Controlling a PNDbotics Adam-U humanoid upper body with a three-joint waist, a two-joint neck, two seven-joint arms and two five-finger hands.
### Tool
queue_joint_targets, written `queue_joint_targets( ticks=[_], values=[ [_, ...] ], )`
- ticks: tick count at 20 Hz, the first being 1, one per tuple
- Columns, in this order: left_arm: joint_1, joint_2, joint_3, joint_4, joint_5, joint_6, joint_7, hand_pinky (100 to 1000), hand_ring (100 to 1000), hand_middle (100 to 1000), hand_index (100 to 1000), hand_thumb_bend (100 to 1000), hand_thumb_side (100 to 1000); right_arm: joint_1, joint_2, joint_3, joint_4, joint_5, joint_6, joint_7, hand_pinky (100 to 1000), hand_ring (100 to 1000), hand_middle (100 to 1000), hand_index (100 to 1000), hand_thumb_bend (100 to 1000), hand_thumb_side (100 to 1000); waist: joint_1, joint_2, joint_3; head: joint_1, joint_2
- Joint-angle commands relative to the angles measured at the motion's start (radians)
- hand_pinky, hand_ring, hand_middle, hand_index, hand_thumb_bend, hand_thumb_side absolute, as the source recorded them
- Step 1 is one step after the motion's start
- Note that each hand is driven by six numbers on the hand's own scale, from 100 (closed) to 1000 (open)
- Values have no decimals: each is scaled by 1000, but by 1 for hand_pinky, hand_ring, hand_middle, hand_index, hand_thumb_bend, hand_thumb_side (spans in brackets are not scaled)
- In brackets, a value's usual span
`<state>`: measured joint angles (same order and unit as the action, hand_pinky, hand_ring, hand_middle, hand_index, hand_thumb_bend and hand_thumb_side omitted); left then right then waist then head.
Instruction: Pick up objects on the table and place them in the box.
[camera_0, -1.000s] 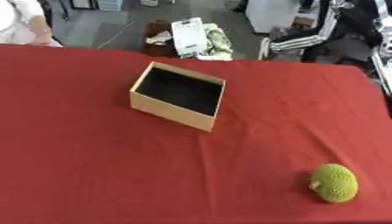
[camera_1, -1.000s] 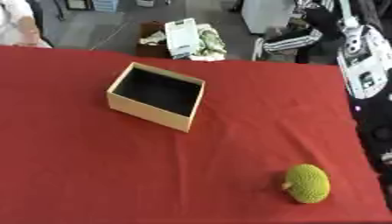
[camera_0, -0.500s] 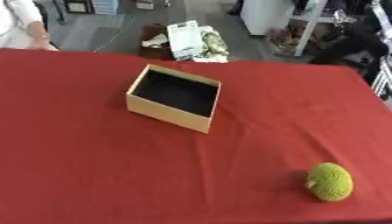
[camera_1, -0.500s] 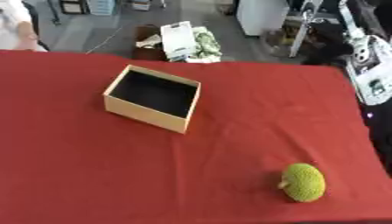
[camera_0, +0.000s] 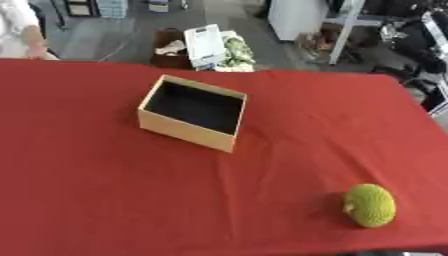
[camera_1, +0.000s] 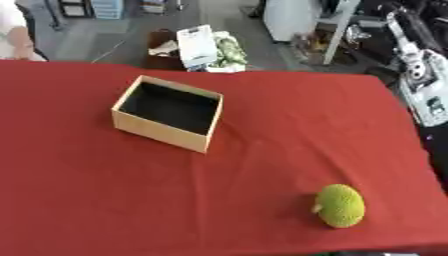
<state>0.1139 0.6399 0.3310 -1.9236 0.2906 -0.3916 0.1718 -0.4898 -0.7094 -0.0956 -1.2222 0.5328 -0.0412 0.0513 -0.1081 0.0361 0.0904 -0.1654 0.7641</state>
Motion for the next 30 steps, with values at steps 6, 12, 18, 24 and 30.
queue_joint_targets(
  ticks=[6,12,18,24,30],
  values=[
    [-2,33,8,-22,-5,-2,0,672,1000,1000,790,187,706,25,-78,5,17,-51,-35,35,846,987,871,951,100,879,0,-11,-8,16,6],
    [0,39,6,-24,-8,-4,-2,672,1000,1000,791,185,704,21,-110,36,48,-88,-58,82,854,992,879,957,100,906,-5,-12,-15,40,6],
    [2,48,3,-25,-10,-5,-2,671,1000,1000,791,186,704,-5,-142,72,86,-127,-82,167,861,997,886,961,100,938,-13,-16,-26,53,6],
    [1,50,2,-25,-9,-4,-4,671,1000,1000,790,185,704,-21,-154,86,89,-179,-117,255,862,1000,888,962,100,979,-15,-16,-33,60,6],
    [1,57,-1,-24,-10,-6,-6,671,1000,1000,790,181,704,-39,-183,116,105,-217,-126,400,872,1000,897,966,100,1000,-17,-15,-39,81,6]
  ],
)
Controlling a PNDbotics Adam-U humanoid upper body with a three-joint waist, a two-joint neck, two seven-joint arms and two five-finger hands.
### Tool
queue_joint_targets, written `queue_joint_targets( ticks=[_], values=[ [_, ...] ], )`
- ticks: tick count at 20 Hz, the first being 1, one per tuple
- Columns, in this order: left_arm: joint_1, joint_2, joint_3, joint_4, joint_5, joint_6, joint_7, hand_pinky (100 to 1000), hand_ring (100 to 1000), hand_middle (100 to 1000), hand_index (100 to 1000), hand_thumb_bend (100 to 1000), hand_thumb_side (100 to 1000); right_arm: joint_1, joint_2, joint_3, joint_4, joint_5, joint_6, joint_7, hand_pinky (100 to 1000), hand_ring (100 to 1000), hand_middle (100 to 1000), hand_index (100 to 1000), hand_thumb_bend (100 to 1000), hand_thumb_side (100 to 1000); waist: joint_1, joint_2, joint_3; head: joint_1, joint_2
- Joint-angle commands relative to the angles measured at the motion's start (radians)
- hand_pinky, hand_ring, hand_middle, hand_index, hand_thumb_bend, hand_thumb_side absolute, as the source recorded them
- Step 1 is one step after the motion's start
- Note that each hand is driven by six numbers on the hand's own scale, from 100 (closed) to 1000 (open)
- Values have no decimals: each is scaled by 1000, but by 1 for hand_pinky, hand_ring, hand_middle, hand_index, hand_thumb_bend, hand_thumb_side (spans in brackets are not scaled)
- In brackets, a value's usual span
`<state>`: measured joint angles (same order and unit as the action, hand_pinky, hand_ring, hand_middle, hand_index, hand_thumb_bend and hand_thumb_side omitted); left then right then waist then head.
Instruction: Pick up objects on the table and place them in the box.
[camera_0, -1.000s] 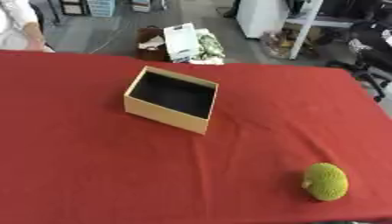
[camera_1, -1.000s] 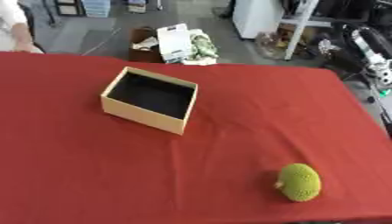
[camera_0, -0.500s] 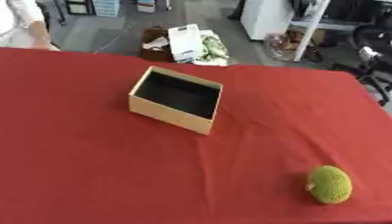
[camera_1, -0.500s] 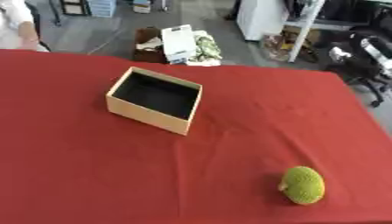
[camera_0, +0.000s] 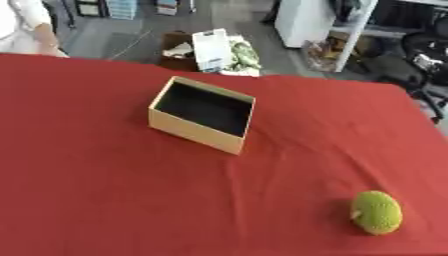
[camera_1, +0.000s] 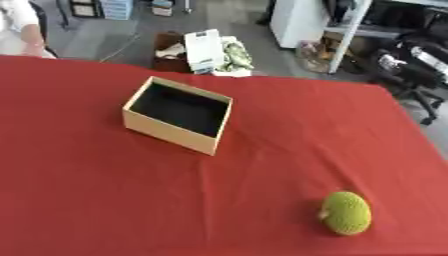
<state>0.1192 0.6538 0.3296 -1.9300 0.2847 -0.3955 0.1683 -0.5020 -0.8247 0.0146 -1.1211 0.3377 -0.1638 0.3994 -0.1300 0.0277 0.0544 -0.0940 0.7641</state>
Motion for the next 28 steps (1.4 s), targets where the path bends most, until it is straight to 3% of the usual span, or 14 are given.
queue_joint_targets(
  ticks=[1,7,15,20,28],
  values=[
    [-5,45,-1,-17,-4,-4,-4,671,1000,1000,790,180,704,-35,-75,14,9,-31,-4,72,871,1000,897,966,100,1000,5,-7,-4,12,6],
    [-5,51,-6,-15,-6,-10,-9,672,1000,1000,790,178,704,-57,-104,49,38,-92,-19,146,874,1000,901,968,100,1000,4,-6,-9,17,6],
    [-2,53,-4,-14,-7,-15,-6,672,1000,1000,790,178,702,-35,-118,53,33,-132,-25,180,882,1000,912,971,100,1000,5,-6,-13,22,6],
    [-2,54,-4,-18,-8,-17,-1,672,1000,1000,790,177,701,63,-118,20,-10,-154,-31,214,892,1000,922,973,100,1000,6,-5,-13,20,6],
    [-8,55,-8,-19,-8,-16,-4,671,1000,1000,790,175,703,121,-113,9,-31,-212,-28,291,891,1000,928,977,100,1000,4,1,-13,21,6]
  ],
)
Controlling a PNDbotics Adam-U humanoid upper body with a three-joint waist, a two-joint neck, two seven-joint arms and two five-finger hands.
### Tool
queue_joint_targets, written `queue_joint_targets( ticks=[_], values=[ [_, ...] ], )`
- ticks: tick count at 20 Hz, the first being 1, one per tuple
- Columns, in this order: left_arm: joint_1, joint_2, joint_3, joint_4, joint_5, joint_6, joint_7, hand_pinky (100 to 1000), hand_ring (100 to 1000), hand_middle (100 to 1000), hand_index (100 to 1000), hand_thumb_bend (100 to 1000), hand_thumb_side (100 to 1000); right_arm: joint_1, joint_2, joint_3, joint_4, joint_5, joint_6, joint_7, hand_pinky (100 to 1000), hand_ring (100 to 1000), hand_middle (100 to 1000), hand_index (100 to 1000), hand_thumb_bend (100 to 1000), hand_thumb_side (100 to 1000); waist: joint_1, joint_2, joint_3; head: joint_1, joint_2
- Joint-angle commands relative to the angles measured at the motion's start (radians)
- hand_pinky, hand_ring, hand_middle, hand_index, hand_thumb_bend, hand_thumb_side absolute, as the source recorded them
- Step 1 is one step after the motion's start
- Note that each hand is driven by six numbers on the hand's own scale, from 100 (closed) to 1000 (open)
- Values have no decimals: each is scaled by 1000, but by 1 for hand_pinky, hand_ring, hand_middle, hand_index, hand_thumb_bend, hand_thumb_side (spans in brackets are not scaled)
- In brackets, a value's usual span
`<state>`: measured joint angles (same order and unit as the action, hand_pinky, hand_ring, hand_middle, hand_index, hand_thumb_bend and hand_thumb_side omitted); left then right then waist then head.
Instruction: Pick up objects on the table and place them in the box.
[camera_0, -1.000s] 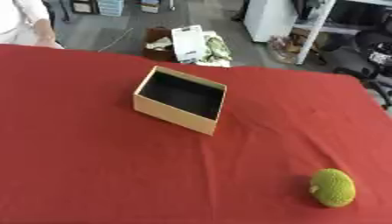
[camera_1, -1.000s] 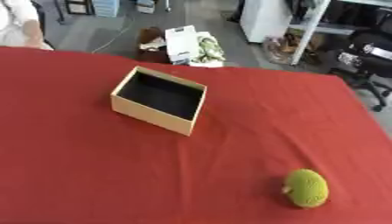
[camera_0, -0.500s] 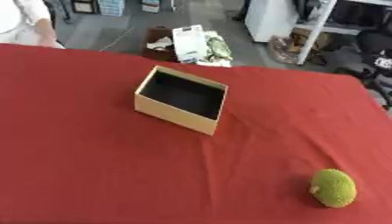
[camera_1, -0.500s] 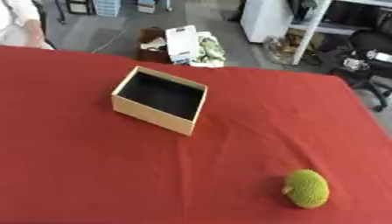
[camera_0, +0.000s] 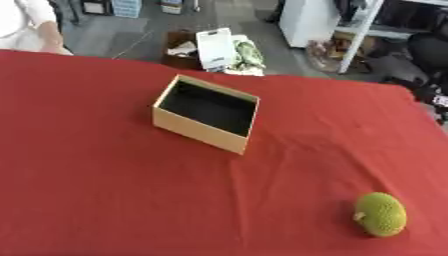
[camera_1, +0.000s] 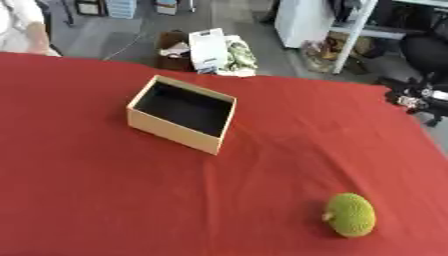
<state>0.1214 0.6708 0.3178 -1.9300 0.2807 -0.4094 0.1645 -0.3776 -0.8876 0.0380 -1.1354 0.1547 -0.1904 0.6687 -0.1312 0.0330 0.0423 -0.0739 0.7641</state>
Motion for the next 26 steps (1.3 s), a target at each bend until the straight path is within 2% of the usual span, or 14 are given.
queue_joint_targets(
  ticks=[1,15,26],
  values=[
    [-11,39,4,-19,-5,-2,-1,671,1000,1000,790,175,703,1,-49,-13,-15,-41,-2,30,890,1000,927,976,100,1000,5,-3,-1,2,6],
    [-6,40,-3,-15,-17,-14,-12,670,1000,1000,790,166,707,81,-24,-17,-65,-137,-30,26,868,1000,896,963,100,989,11,13,-11,28,6],
    [-13,37,-7,-19,-17,-17,-11,670,1000,1000,790,166,706,107,-10,-18,-105,-162,-20,97,872,1000,910,961,100,953,14,22,-17,40,6]
  ],
)
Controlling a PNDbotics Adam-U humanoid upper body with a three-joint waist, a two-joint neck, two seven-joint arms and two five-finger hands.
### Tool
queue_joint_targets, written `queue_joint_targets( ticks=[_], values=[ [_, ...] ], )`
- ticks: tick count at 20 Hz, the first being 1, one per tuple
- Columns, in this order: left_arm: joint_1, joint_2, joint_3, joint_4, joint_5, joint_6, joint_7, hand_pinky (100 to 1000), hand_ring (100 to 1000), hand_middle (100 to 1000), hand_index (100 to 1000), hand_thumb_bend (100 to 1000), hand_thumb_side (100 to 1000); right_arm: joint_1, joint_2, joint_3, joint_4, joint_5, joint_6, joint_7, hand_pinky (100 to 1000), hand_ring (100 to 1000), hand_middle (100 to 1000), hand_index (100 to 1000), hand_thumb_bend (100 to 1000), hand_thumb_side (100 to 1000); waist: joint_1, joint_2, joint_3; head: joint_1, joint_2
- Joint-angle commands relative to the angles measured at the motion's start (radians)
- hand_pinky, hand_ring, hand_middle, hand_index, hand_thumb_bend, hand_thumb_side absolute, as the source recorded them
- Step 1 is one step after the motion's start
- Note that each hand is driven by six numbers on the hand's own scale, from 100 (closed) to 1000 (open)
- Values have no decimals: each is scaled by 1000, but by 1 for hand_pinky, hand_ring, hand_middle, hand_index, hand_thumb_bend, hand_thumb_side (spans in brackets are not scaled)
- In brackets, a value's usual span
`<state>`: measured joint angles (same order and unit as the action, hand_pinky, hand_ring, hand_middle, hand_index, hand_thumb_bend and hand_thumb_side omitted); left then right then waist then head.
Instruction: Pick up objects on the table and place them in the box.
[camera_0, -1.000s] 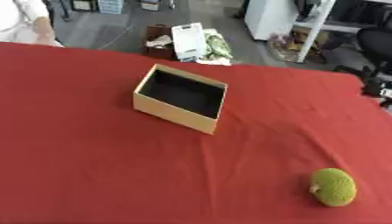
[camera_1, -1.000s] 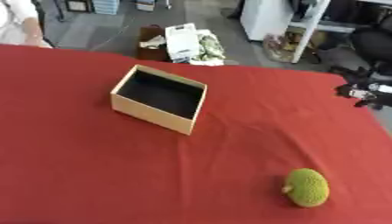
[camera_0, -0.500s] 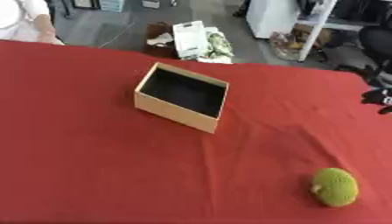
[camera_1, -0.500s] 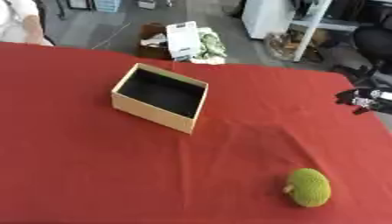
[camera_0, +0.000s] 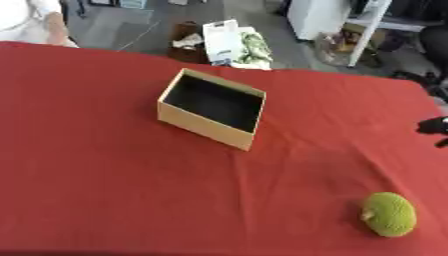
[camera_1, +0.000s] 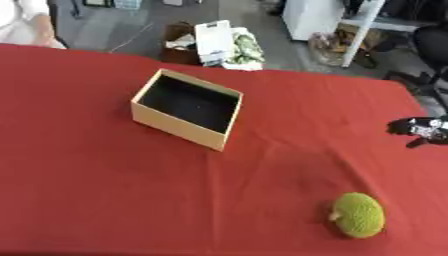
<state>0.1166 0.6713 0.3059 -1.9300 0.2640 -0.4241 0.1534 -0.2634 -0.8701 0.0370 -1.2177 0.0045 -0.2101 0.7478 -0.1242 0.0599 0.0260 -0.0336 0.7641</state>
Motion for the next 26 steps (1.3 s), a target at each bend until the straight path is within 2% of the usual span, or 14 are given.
queue_joint_targets(
  ticks=[1,6,10,16,21,26],
  values=[
    [-8,36,5,-19,0,-2,1,670,1000,1000,790,166,706,-7,-27,-16,-26,-14,0,25,873,1000,912,960,100,942,7,-5,0,-5,6],
    [-11,35,6,-21,2,0,1,670,1000,1000,790,166,705,-4,-25,-15,-47,-11,-5,50,881,1000,914,958,100,914,7,-3,0,-51,6],
    [-5,34,9,-23,-1,-4,4,670,1000,1000,790,163,705,-1,-27,1,-69,8,-15,44,886,1000,916,960,100,912,10,-1,-3,-55,6],
    [18,32,7,-18,-23,-12,-1,669,1000,1000,790,152,711,-11,-42,35,-95,35,-40,24,878,1000,893,954,100,922,14,4,-9,-27,6],
    [30,42,1,-13,-35,-25,-4,668,1000,1000,790,145,711,-64,-81,93,-98,38,-64,-2,878,1000,881,948,100,939,15,2,-14,2,6],
    [33,43,-3,-12,-40,-32,-4,669,1000,1000,790,143,711,-75,-91,120,-90,12,-78,7,875,1000,889,949,100,928,17,5,-20,36,6]
  ],
)
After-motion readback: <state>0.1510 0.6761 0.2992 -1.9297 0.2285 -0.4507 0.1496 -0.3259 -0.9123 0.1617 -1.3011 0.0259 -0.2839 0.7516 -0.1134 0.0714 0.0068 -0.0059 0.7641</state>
